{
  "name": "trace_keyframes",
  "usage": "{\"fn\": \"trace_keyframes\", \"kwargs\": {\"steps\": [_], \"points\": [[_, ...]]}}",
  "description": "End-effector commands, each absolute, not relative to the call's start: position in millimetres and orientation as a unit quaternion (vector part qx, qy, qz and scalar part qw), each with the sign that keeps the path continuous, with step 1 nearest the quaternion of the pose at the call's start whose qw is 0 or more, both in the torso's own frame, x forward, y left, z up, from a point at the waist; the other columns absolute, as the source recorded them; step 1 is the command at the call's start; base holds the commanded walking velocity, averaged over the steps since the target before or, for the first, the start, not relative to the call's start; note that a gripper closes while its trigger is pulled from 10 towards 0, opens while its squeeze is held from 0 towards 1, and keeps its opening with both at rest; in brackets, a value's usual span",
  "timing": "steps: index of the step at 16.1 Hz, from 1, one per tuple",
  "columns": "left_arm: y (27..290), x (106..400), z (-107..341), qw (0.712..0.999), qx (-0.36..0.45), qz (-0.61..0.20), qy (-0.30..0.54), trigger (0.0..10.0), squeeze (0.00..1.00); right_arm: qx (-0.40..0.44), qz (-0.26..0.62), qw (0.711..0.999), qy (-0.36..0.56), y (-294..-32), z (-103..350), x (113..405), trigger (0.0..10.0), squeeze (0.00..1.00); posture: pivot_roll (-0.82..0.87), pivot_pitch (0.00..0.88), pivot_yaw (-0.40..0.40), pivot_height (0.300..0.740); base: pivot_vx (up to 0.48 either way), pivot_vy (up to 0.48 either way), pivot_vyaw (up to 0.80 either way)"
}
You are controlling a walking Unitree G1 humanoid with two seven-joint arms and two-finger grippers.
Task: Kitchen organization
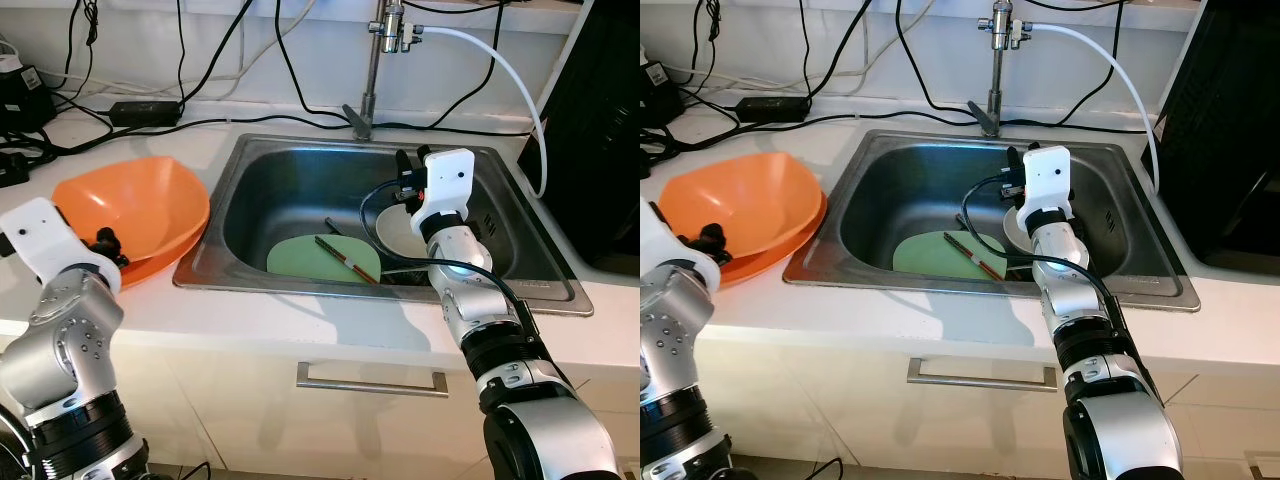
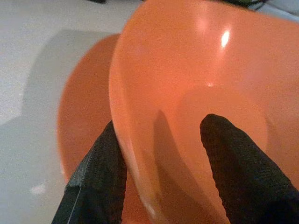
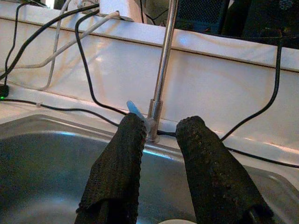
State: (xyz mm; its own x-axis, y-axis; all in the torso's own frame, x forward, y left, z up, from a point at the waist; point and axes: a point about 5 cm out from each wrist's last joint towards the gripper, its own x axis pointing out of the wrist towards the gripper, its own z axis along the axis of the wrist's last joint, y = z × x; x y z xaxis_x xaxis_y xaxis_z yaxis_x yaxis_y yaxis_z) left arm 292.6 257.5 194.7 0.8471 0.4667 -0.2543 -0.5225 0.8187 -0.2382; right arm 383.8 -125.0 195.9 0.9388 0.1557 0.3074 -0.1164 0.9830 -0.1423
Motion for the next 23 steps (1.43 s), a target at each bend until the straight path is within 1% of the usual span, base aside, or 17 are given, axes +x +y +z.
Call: {"fn": "trace_keyframes", "kwargs": {"steps": [1, 3, 5, 6, 7, 17, 23], "points": [[241, 294, 185, 0.955, -0.154, 0.225, 0.119, 10.0, 0.00, -0.066, 0.072, 0.981, -0.166, -124, 203, 387, 10.0, 0.00, 0.14, 0.013, -0.006, 0.740, 0.000, 0.000, 0.00], [234, 294, 184, 0.955, -0.159, 0.218, 0.120, 10.0, 0.00, -0.065, 0.074, 0.981, -0.167, -122, 203, 387, 10.0, 0.00, 0.14, 0.009, -0.005, 0.740, 0.000, 0.000, 0.00], [236, 296, 185, 0.955, -0.158, 0.223, 0.116, 10.0, 0.00, -0.065, 0.074, 0.981, -0.168, -122, 203, 387, 10.0, 0.00, 0.14, 0.007, -0.004, 0.740, 0.000, 0.000, 0.00], [239, 297, 186, 0.955, -0.156, 0.226, 0.112, 6.8, 0.00, -0.065, 0.074, 0.981, -0.168, -122, 203, 387, 10.0, 0.00, 0.14, 0.007, -0.003, 0.740, 0.000, 0.000, 0.00], [240, 297, 187, 0.955, -0.155, 0.229, 0.107, 0.0, 0.00, -0.065, 0.073, 0.981, -0.168, -123, 204, 387, 10.0, 0.00, 0.14, 0.007, -0.003, 0.740, 0.000, 0.000, 0.00], [247, 301, 208, 0.957, -0.147, 0.246, 0.050, 0.0, 0.00, -0.063, 0.068, 0.982, -0.166, -124, 203, 388, 10.0, 0.00, 0.14, 0.000, -0.007, 0.740, 0.000, 0.000, 0.00], [243, 301, 213, 0.958, -0.144, 0.246, 0.040, 0.0, 0.00, -0.064, 0.066, 0.982, -0.164, -125, 203, 388, 10.0, 0.00, 0.14, 0.002, -0.007, 0.740, 0.000, 0.000, 0.00]]}}
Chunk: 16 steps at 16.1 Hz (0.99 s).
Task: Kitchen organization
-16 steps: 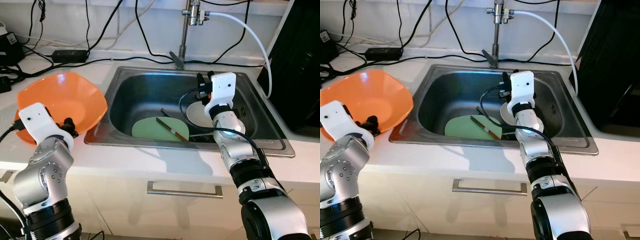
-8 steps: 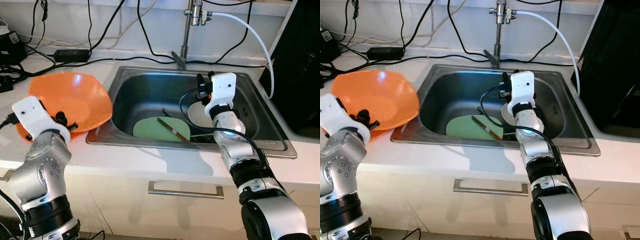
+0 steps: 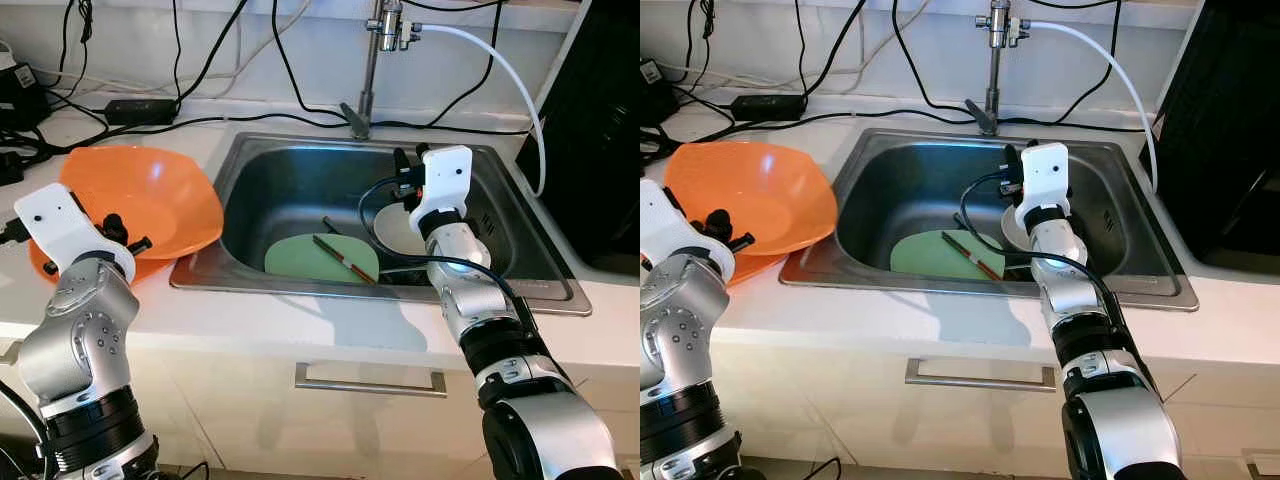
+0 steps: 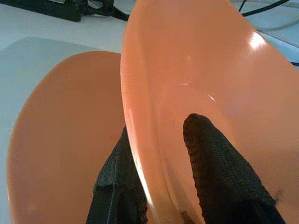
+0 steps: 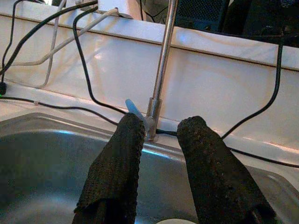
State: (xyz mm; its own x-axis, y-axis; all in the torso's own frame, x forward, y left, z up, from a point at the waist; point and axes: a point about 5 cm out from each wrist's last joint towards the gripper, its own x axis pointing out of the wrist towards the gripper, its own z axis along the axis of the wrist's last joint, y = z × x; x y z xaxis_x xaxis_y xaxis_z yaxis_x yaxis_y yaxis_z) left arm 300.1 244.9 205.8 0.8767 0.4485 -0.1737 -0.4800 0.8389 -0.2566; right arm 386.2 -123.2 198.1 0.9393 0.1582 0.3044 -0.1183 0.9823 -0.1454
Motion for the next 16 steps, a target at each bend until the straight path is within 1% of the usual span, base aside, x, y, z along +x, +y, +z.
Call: {"fn": "trace_keyframes", "kwargs": {"steps": [1, 2, 6, 10, 13, 14, 15, 16], "points": [[242, 301, 214, 0.958, -0.144, 0.247, 0.038, 0.0, 0.00, -0.064, 0.066, 0.982, -0.164, -125, 203, 388, 10.0, 0.00, 0.14, 0.002, -0.007, 0.740, 0.000, 0.000, 0.00], [242, 301, 217, 0.958, -0.144, 0.247, 0.029, 0.0, 0.00, -0.063, 0.065, 0.982, -0.164, -125, 202, 388, 10.0, 0.00, 0.14, 0.001, -0.006, 0.740, 0.000, 0.000, 0.00], [236, 304, 243, 0.962, -0.146, 0.221, -0.066, 0.0, 0.00, -0.062, 0.064, 0.982, -0.165, -126, 203, 388, 10.0, 0.00, 0.14, 0.001, -0.006, 0.740, 0.000, 0.000, 0.00], [234, 306, 257, 0.962, -0.148, 0.197, -0.115, 0.0, 0.00, -0.061, 0.062, 0.983, -0.165, -126, 202, 388, 10.0, 0.00, 0.13, 0.000, -0.002, 0.740, 0.000, 0.000, 0.00], [215, 314, 262, 0.971, -0.143, 0.136, -0.138, 0.0, 0.00, -0.060, 0.062, 0.983, -0.165, -126, 203, 388, 10.0, 0.00, 0.13, 0.000, -0.004, 0.740, 0.000, 0.000, 0.00], [203, 318, 263, 0.976, -0.132, 0.101, -0.141, 1.1, 0.00, -0.059, 0.062, 0.983, -0.165, -126, 203, 388, 10.0, 0.00, 0.13, 0.000, -0.004, 0.740, 0.000, 0.000, 0.00], [192, 320, 265, 0.979, -0.122, 0.072, -0.147, 8.1, 0.00, -0.056, 0.063, 0.983, -0.165, -127, 204, 389, 10.0, 0.00, 0.13, 0.000, -0.004, 0.740, 0.000, 0.000, 0.00], [180, 323, 266, 0.980, -0.120, 0.043, -0.152, 10.0, 0.00, -0.047, 0.062, 0.983, -0.164, -127, 204, 389, 10.0, 0.00, 0.13, 0.000, -0.004, 0.740, 0.000, 0.000, 0.00]]}}
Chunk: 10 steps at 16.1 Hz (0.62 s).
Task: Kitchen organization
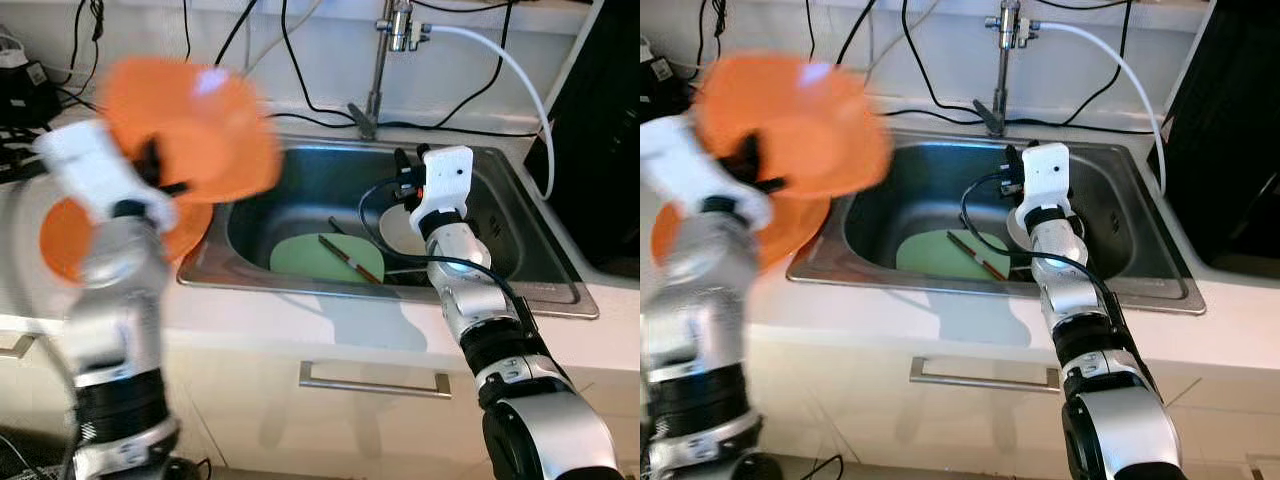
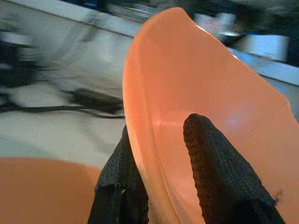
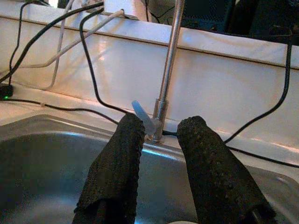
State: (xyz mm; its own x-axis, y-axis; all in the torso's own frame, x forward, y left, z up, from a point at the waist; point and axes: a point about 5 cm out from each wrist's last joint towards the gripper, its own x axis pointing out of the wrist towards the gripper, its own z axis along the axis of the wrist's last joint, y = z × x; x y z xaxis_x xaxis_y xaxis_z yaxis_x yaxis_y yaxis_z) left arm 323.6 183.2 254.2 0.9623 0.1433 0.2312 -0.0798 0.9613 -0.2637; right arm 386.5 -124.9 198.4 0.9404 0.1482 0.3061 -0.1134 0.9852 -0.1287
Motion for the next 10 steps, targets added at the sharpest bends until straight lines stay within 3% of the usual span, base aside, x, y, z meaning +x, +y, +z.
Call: {"fn": "trace_keyframes", "kwargs": {"steps": [1, 3, 4, 7, 9, 10], "points": [[168, 327, 267, 0.980, -0.125, 0.016, -0.157, 10.0, 0.00, -0.045, 0.062, 0.984, -0.163, -127, 204, 389, 10.0, 0.00, 0.13, 0.000, -0.005, 0.740, 0.000, 0.000, 0.00], [145, 335, 266, 0.979, -0.120, -0.037, -0.159, 10.0, 0.00, -0.028, 0.068, 0.984, -0.160, -128, 205, 389, 10.0, 0.00, 0.11, 0.000, 0.002, 0.740, 0.000, 0.000, 0.00], [138, 337, 267, 0.978, -0.116, -0.054, -0.162, 10.0, 0.00, -0.018, 0.069, 0.984, -0.160, -131, 207, 390, 10.0, 1.00, 0.11, 0.000, 0.003, 0.740, 0.000, 0.000, 0.00], [131, 340, 267, 0.977, -0.104, -0.077, -0.169, 10.0, 0.00, 0.037, 0.076, 0.986, -0.145, -134, 206, 391, 10.0, 1.00, 0.10, 0.000, 0.011, 0.740, 0.000, 0.000, 0.00], [129, 341, 266, 0.976, -0.097, -0.089, -0.176, 10.0, 0.00, 0.091, 0.107, 0.982, -0.127, -132, 205, 391, 10.0, 0.00, 0.10, 0.000, 0.012, 0.740, 0.000, 0.000, 0.00], [129, 341, 266, 0.975, -0.091, -0.092, -0.180, 10.0, 0.00, 0.104, 0.110, 0.981, -0.122, -134, 204, 392, 10.0, 0.00, 0.09, 0.000, 0.015, 0.740, 0.000, 0.000, 0.00]]}}
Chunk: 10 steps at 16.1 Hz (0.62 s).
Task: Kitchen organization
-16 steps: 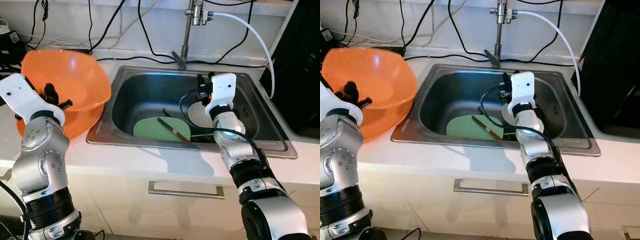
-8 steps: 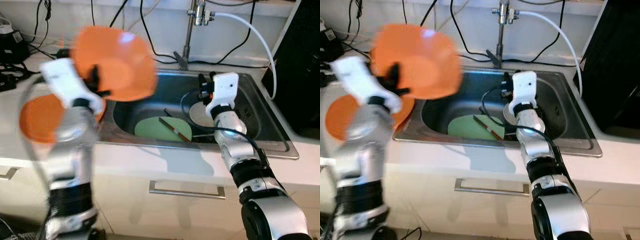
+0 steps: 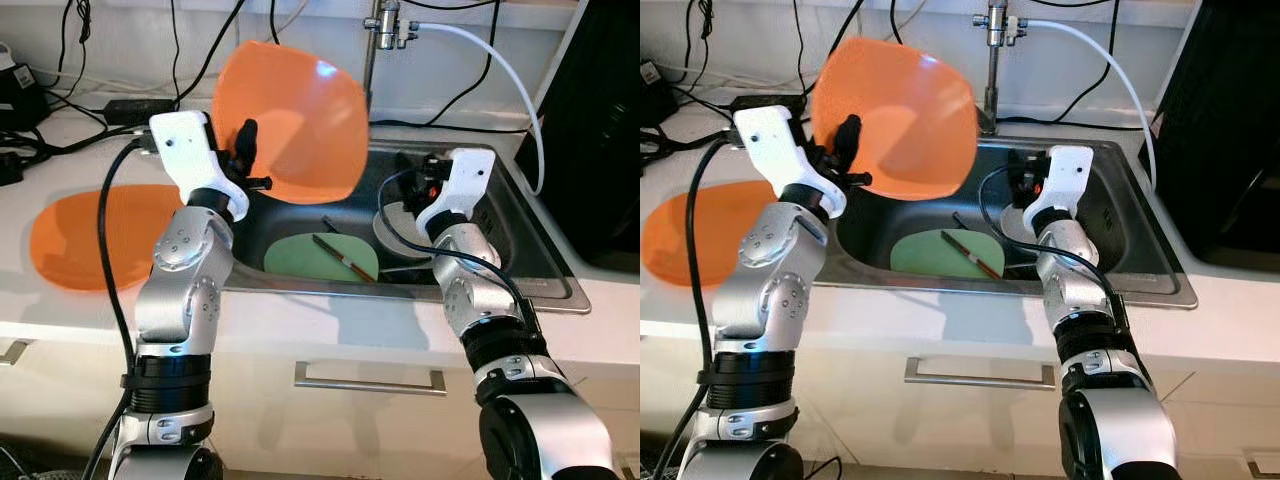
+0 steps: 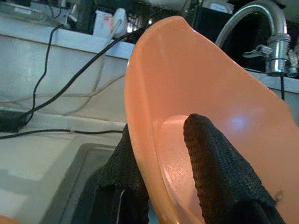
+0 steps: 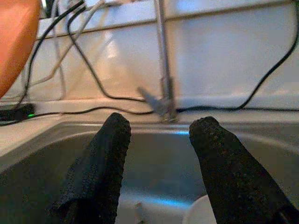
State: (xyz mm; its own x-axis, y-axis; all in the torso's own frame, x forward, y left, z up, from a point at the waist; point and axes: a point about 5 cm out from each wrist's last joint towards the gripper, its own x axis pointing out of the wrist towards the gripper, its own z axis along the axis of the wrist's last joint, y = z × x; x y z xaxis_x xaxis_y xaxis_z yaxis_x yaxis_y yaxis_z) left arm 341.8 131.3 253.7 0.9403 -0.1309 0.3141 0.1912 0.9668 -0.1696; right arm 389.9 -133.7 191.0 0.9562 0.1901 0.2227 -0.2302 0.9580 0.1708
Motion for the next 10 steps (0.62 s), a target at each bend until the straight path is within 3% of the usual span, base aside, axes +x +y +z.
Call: {"fn": "trace_keyframes", "kwargs": {"steps": [1, 3, 7, 10], "points": [[130, 340, 265, 0.975, -0.084, -0.093, -0.182, 10.0, 0.00, 0.130, 0.116, 0.978, -0.114, -136, 204, 392, 10.0, 0.00, 0.09, 0.000, 0.015, 0.740, 0.000, 0.000, 0.00], [134, 340, 263, 0.976, -0.063, -0.093, -0.186, 10.0, 0.00, 0.215, 0.152, 0.960, -0.098, -138, 205, 392, 10.0, 0.00, 0.09, 0.000, 0.018, 0.740, 0.000, 0.000, 0.00], [143, 339, 262, 0.978, -0.035, -0.078, -0.189, 10.0, 0.00, 0.228, 0.138, 0.960, -0.090, -151, 203, 392, 10.0, 0.00, 0.09, 0.000, 0.019, 0.740, 0.000, 0.000, 0.00], [142, 340, 257, 0.980, -0.021, -0.081, -0.182, 10.0, 0.00, 0.269, 0.183, 0.942, -0.078, -143, 203, 388, 10.0, 0.00, 0.09, 0.000, 0.021, 0.740, 0.000, 0.000, 0.00]]}}
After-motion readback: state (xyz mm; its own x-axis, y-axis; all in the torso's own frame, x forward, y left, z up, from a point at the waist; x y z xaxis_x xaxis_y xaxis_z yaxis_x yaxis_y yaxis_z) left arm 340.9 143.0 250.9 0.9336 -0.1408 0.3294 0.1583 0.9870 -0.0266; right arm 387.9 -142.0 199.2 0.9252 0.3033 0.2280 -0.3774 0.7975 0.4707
